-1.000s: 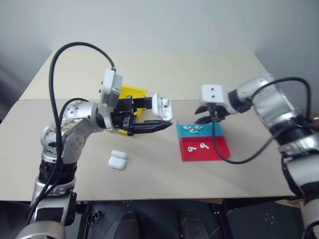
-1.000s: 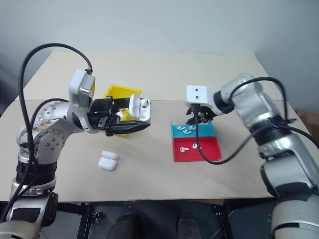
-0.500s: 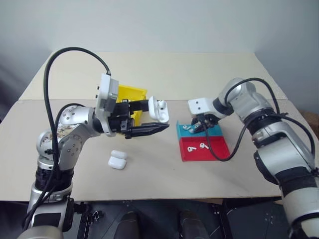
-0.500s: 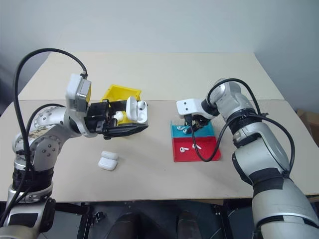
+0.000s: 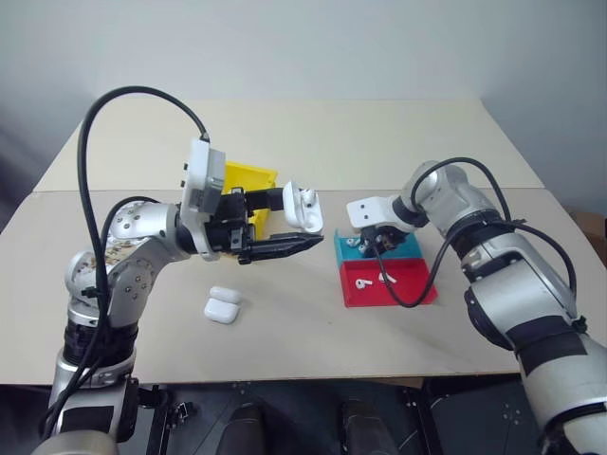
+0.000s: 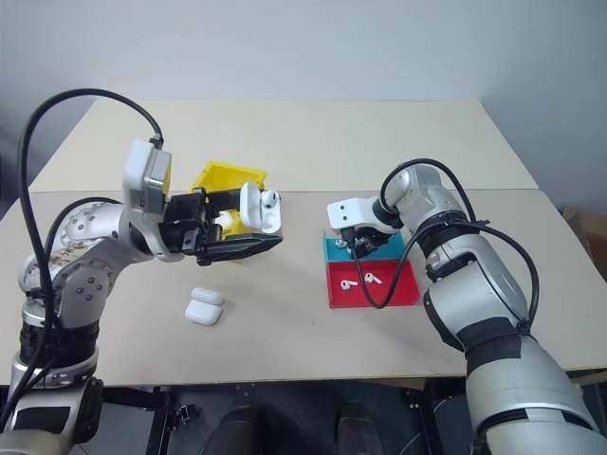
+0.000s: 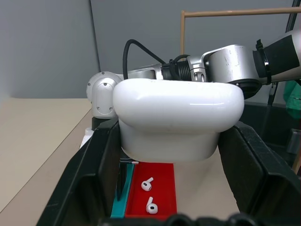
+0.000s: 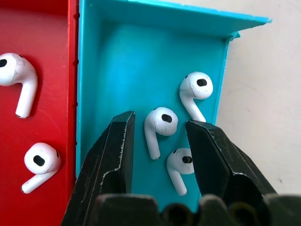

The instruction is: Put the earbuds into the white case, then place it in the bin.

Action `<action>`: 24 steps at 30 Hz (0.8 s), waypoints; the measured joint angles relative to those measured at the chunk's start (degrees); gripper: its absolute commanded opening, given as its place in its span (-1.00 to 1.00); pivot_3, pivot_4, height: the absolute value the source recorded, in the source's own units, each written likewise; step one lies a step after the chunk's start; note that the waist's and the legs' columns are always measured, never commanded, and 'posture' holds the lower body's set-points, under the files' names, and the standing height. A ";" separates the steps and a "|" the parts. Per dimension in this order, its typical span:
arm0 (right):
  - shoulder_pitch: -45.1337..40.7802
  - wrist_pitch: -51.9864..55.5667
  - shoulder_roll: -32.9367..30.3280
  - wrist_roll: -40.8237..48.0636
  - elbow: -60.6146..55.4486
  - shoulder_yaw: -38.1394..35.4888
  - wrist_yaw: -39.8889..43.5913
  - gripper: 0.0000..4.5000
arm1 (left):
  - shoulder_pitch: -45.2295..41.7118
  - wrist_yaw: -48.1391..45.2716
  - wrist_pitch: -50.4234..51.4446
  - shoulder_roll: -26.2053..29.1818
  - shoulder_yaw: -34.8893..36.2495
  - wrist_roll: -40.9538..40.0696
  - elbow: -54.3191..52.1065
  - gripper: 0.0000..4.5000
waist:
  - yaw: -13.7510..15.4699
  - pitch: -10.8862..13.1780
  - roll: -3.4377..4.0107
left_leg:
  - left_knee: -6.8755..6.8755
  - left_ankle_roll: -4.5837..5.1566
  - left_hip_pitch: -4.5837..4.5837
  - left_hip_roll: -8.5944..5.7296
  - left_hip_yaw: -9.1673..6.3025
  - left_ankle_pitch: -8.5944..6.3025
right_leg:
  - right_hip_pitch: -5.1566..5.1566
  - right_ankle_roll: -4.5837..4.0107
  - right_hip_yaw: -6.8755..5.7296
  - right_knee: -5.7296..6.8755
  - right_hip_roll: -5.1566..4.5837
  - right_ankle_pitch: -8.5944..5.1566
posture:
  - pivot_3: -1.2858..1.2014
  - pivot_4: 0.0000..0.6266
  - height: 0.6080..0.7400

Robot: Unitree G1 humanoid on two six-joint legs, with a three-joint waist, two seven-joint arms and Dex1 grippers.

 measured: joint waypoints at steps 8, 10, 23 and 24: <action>0.04 -0.85 0.10 -0.97 0.01 -0.23 0.24 -0.61 | 0.58 0.93 0.01 0.36 0.00 -0.93 -0.92 0.25 | -0.32 0.00 0.00 | 0.00 0.00 0.01 0.00 -0.01 0.00 | 0.01 0.00 0.00 0.01 0.00 0.00 | 0.03 -0.52 1.00; 0.04 -1.01 0.14 -1.19 -0.01 -0.35 0.22 -0.72 | 0.93 1.18 0.01 0.37 0.00 -1.04 -0.95 0.25 | -0.36 0.00 0.00 | 0.00 0.00 0.03 0.00 -0.01 0.00 | 0.02 0.00 0.00 0.01 0.00 0.00 | 0.03 -0.52 1.00; 2.62 9.05 -2.91 5.09 -7.77 -9.52 4.14 -0.72 | 0.92 0.58 0.07 0.87 -0.08 -1.63 -0.87 0.25 | -0.17 0.02 0.03 | -0.03 0.00 -0.09 0.00 -0.03 0.00 | -0.04 0.00 -0.03 -0.01 -0.01 0.00 | 0.03 -0.52 1.00; 3.06 10.56 -3.88 5.89 -9.56 -10.49 4.58 -0.72 | 0.88 0.34 0.07 1.02 -0.08 -1.63 -0.81 0.25 | -0.13 0.02 0.03 | -0.02 0.00 -0.09 0.00 -0.03 0.00 | -0.04 0.00 -0.03 0.00 -0.02 0.00 | 0.03 -0.52 1.00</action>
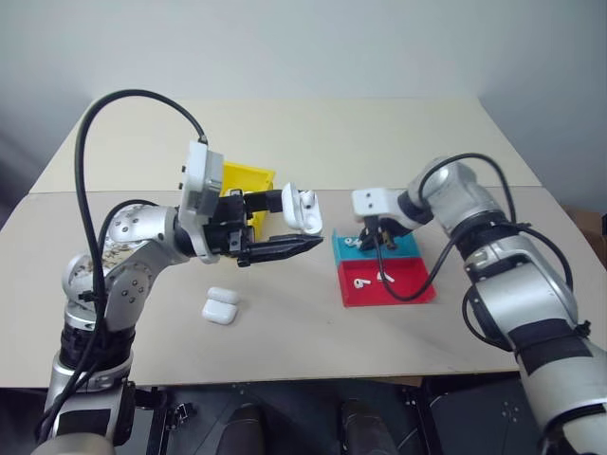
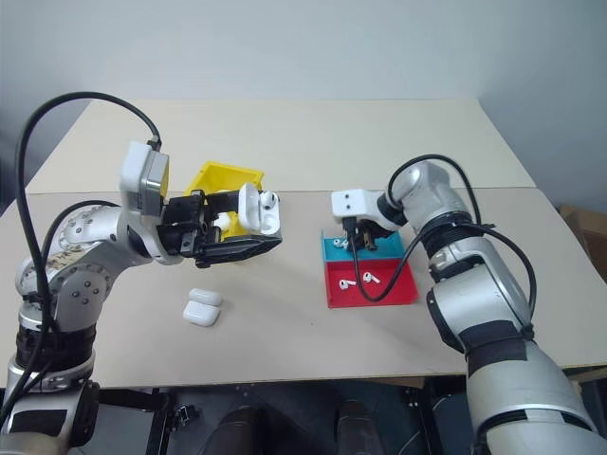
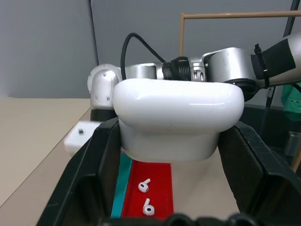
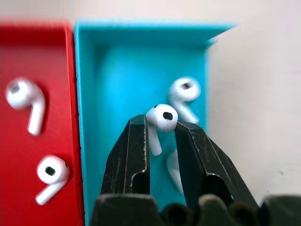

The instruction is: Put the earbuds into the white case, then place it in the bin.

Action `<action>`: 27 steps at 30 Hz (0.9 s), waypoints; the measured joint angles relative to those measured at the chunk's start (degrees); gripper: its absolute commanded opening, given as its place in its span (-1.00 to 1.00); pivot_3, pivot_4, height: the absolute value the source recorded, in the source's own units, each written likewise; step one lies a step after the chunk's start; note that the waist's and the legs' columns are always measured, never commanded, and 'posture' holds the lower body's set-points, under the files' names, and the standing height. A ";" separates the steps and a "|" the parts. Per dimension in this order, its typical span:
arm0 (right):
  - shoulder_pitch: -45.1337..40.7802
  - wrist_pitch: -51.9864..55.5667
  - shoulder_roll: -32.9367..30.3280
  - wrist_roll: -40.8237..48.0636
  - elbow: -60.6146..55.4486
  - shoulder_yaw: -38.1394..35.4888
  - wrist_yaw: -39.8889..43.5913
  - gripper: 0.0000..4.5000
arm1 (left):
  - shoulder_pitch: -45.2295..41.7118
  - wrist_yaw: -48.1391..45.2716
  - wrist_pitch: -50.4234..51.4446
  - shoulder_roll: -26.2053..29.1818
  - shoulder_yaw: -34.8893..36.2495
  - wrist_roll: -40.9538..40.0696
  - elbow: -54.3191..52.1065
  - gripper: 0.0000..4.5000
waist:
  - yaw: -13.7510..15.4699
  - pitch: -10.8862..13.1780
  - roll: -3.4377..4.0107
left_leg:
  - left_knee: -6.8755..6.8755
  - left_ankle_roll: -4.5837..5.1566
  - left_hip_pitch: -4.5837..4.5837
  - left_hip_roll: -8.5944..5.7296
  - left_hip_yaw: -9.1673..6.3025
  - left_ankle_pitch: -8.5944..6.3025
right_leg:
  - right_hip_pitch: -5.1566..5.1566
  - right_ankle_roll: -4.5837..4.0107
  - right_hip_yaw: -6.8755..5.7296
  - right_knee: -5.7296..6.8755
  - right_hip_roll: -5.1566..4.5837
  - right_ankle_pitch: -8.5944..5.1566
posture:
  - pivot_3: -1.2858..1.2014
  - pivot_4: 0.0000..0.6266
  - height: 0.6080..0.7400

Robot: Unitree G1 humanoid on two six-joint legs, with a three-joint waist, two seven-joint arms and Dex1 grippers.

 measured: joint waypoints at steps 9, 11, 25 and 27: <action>23.72 39.06 -8.25 23.40 -53.60 -21.52 -0.79 -0.72 | -2.34 -1.43 -0.22 -1.72 -0.78 -0.26 3.31 0.25 | 1.31 0.00 0.01 | 0.06 0.02 0.03 0.00 -0.03 -0.01 | 0.04 0.00 -0.02 -0.06 0.02 0.00 | 0.03 -0.52 1.00; 24.99 46.76 -5.67 30.30 -62.07 -29.56 -6.02 -0.72 | -2.76 -1.34 -0.52 -2.81 -1.58 0.52 4.13 0.25 | 1.18 0.00 0.01 | 0.05 0.02 0.10 0.00 -0.03 -0.01 | 0.07 0.00 0.01 -0.15 0.03 0.00 | 0.03 -0.52 1.00; 24.08 72.08 7.37 64.06 -84.46 -49.07 -35.35 -0.72 | -9.33 -2.75 -2.53 -7.86 -5.20 3.74 11.39 0.25 | 1.22 0.00 0.01 | 0.01 0.03 0.07 -0.01 -0.09 -0.01 | 0.09 0.00 -0.02 -0.06 0.03 0.00 | 0.03 -0.52 1.00; 25.65 71.90 8.13 65.74 -84.92 -46.62 -37.71 -0.72 | -9.91 -3.08 -2.64 -8.46 -5.86 4.48 12.63 0.25 | 1.21 0.00 0.01 | 0.01 0.03 0.04 -0.01 -0.09 -0.01 | 0.06 0.00 -0.01 -0.07 0.03 0.00 | 0.03 -0.52 1.00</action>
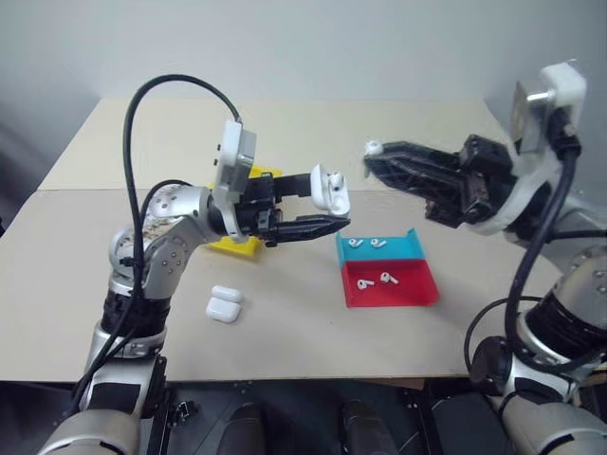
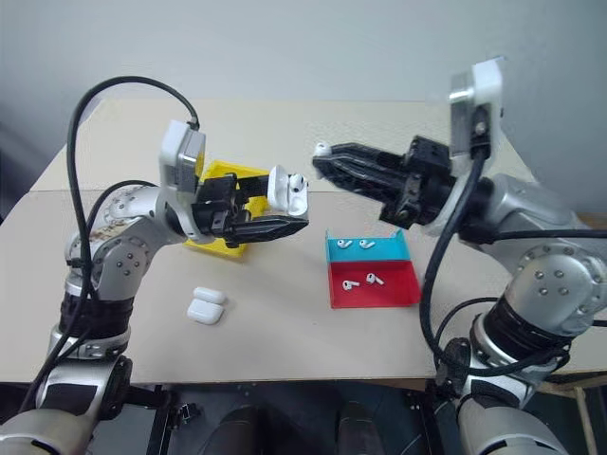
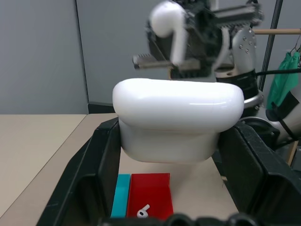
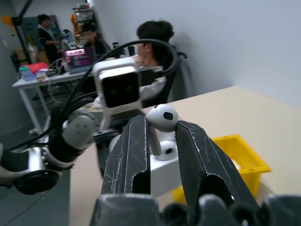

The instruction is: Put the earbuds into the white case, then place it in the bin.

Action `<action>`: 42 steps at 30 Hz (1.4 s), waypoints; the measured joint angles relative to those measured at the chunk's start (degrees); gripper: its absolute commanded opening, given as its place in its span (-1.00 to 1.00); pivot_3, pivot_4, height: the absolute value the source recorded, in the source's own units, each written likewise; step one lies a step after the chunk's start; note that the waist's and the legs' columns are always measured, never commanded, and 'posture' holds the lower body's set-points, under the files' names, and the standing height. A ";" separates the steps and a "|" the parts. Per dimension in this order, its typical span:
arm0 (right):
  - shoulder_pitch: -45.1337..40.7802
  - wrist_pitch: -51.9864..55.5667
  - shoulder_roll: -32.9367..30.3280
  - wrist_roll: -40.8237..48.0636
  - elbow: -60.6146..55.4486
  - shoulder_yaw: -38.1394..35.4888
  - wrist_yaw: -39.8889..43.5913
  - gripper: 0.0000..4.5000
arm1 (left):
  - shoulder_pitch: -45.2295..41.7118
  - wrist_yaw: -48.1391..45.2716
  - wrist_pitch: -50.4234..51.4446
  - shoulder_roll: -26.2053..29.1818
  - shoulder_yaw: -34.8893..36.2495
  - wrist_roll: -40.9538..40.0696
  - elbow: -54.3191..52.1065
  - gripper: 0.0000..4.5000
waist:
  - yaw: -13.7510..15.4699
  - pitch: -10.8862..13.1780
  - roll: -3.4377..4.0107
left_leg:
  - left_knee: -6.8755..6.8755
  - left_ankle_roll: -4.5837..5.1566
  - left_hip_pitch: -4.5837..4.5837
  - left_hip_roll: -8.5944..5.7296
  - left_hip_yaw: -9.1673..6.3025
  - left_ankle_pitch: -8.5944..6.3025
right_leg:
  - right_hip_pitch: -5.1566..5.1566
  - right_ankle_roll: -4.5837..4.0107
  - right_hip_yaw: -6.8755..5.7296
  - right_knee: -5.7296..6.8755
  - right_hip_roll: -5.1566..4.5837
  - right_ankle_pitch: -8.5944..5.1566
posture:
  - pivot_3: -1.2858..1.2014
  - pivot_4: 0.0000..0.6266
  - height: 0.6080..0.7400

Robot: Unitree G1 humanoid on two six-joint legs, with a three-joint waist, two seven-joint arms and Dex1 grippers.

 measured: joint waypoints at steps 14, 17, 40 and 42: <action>5.49 -8.02 -6.40 5.87 -0.64 6.63 -4.59 -0.72 | -0.66 -1.03 -0.20 -0.70 -0.45 0.76 1.65 0.25 | -0.03 0.00 0.00 | 0.00 0.02 -0.02 0.00 -0.02 -0.01 | 0.00 0.00 0.00 -0.18 0.00 0.00 | 0.03 -0.52 1.00; 5.72 -10.56 -7.89 5.51 -0.62 8.55 -4.88 -0.72 | -0.66 -1.03 -0.06 -0.41 -0.42 0.78 1.70 0.25 | -0.12 0.00 0.00 | -0.01 0.02 -0.02 0.00 -0.02 -0.01 | -0.01 0.00 0.00 -0.18 0.00 0.00 | 0.03 -0.52 1.00; 7.75 -20.72 -21.61 7.95 1.33 10.39 1.80 0.09 | -1.32 -1.55 -0.43 -0.50 -0.26 1.64 2.91 0.25 | 0.03 0.00 -0.01 | 0.01 0.04 -0.01 0.00 -0.01 -0.01 | 0.02 0.00 0.00 -0.23 0.00 0.00 | 0.03 -0.52 1.00; 5.09 -23.11 -23.38 4.65 5.01 12.45 4.32 -0.22 | -2.06 -1.48 -0.41 -0.83 -0.48 2.06 3.85 0.25 | -0.02 0.00 -0.01 | 0.04 0.04 0.00 0.00 0.00 -0.01 | 0.02 0.00 0.01 -0.23 0.00 0.00 | 0.03 -0.52 1.00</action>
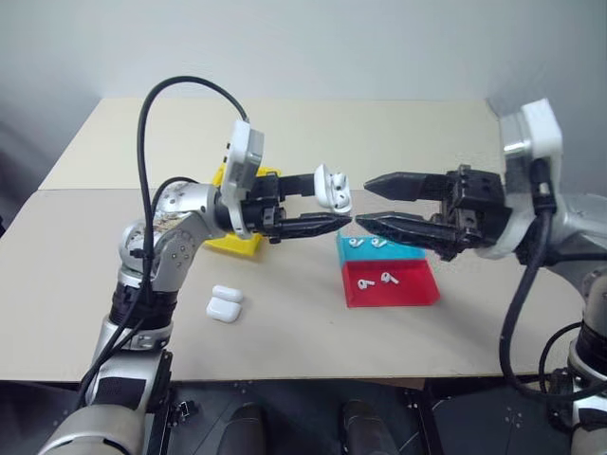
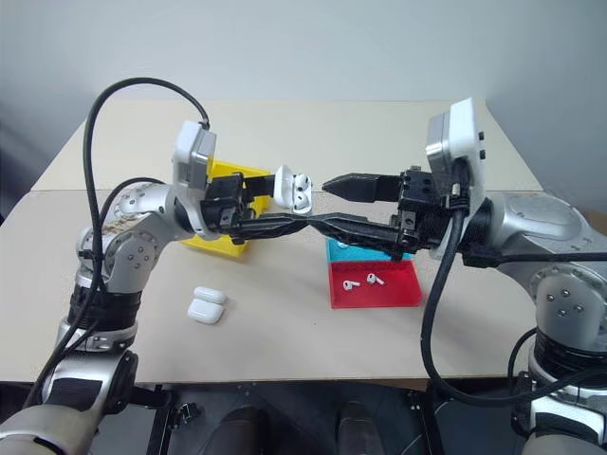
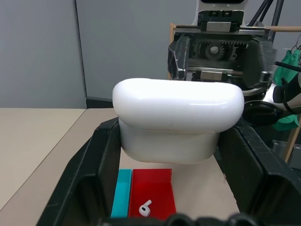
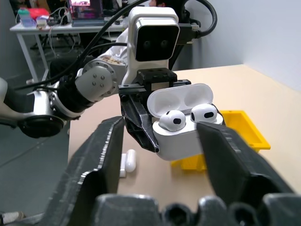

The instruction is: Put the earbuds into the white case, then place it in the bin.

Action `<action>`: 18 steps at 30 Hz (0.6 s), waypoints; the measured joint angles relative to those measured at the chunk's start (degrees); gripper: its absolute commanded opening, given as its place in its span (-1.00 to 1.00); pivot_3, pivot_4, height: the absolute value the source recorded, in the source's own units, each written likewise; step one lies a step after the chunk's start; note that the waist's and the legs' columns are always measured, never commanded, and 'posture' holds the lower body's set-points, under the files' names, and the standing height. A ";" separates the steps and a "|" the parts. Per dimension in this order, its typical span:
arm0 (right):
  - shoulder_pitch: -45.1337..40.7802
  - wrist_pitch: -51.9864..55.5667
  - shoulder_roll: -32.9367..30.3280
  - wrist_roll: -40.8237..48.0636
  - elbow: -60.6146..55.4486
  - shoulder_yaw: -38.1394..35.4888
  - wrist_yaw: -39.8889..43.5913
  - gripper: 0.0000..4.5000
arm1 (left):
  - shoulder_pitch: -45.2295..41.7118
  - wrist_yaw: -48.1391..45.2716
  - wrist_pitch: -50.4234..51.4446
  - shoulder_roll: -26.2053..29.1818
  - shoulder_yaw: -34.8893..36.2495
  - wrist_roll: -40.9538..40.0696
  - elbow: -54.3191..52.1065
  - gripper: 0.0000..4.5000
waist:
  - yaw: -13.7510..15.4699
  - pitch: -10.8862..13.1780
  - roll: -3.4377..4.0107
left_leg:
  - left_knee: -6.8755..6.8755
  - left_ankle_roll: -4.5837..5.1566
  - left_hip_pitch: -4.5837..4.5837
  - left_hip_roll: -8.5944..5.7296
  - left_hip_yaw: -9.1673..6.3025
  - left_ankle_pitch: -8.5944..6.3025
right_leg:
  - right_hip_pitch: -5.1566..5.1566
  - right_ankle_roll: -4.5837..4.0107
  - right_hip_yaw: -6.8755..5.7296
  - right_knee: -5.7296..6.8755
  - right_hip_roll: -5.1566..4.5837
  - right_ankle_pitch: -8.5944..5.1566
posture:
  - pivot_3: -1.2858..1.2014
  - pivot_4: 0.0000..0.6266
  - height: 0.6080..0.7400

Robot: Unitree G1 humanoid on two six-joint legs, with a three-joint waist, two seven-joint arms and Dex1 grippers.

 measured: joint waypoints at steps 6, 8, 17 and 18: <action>-10.87 -7.04 -2.10 -11.60 10.92 9.95 7.88 -0.99 | -1.43 0.88 0.63 -0.87 -2.90 3.26 1.75 0.25 | -0.06 0.00 0.00 | -0.04 0.01 -0.04 0.00 0.02 0.00 | -0.06 0.00 0.01 -0.02 0.00 0.00 | 0.03 -0.52 1.00; -14.90 -8.56 -2.00 -14.88 14.41 13.76 10.74 -0.99 | -1.38 1.40 0.77 -1.14 -4.26 4.78 2.32 0.25 | -0.01 0.00 0.01 | -0.02 0.01 -0.07 0.00 0.03 0.00 | -0.10 0.00 0.01 -0.02 0.00 0.00 | 0.03 -0.52 1.00; -24.77 -10.89 -0.31 -23.58 18.68 24.68 20.66 -0.99 | -1.48 3.66 0.90 -3.72 -7.14 8.36 3.33 0.25 | 0.23 0.00 0.01 | -0.01 0.01 -0.10 0.00 0.02 0.00 | -0.09 0.00 -0.02 0.00 -0.01 0.00 | 0.03 -0.52 1.00; -24.77 -10.94 -0.34 -24.50 18.50 25.85 21.79 -0.99 | -1.52 3.90 1.05 -3.86 -7.14 8.55 3.60 0.25 | 0.22 0.00 0.01 | 0.00 0.01 -0.11 0.00 0.02 0.00 | -0.10 0.00 -0.02 0.00 -0.01 0.00 | 0.03 -0.52 1.00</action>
